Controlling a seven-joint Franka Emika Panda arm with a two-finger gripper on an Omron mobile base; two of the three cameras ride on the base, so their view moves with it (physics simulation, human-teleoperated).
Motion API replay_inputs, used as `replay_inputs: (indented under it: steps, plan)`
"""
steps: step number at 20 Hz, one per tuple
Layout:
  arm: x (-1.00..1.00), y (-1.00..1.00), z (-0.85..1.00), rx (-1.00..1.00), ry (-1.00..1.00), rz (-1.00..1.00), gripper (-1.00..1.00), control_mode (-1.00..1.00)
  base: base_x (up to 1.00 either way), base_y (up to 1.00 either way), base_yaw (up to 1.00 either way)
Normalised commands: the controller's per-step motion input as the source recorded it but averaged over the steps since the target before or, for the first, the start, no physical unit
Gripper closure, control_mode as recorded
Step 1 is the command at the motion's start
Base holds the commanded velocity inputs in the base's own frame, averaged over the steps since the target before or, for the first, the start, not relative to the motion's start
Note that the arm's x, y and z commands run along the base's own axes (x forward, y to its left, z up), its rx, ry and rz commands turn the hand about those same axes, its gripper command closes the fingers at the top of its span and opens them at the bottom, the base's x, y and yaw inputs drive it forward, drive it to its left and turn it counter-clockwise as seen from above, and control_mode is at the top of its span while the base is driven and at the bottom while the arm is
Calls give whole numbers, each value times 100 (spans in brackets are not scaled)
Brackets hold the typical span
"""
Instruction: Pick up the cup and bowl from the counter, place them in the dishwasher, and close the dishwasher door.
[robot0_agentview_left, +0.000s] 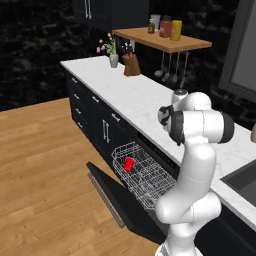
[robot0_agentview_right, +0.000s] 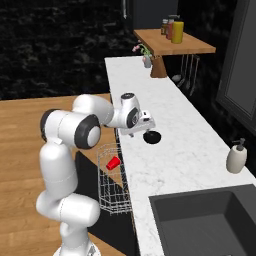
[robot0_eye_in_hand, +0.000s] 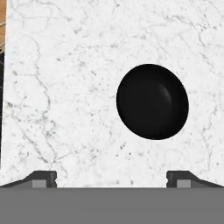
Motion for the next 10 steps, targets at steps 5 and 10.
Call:
replay_inputs:
  steps: [5, 10]
  plan:
    - [17, -13, -13, 12, 0, 4, -100, -100, 0, 0, 0]
    - [34, -15, -11, 9, 0, 9, -100, -100, 0, 0, 0]
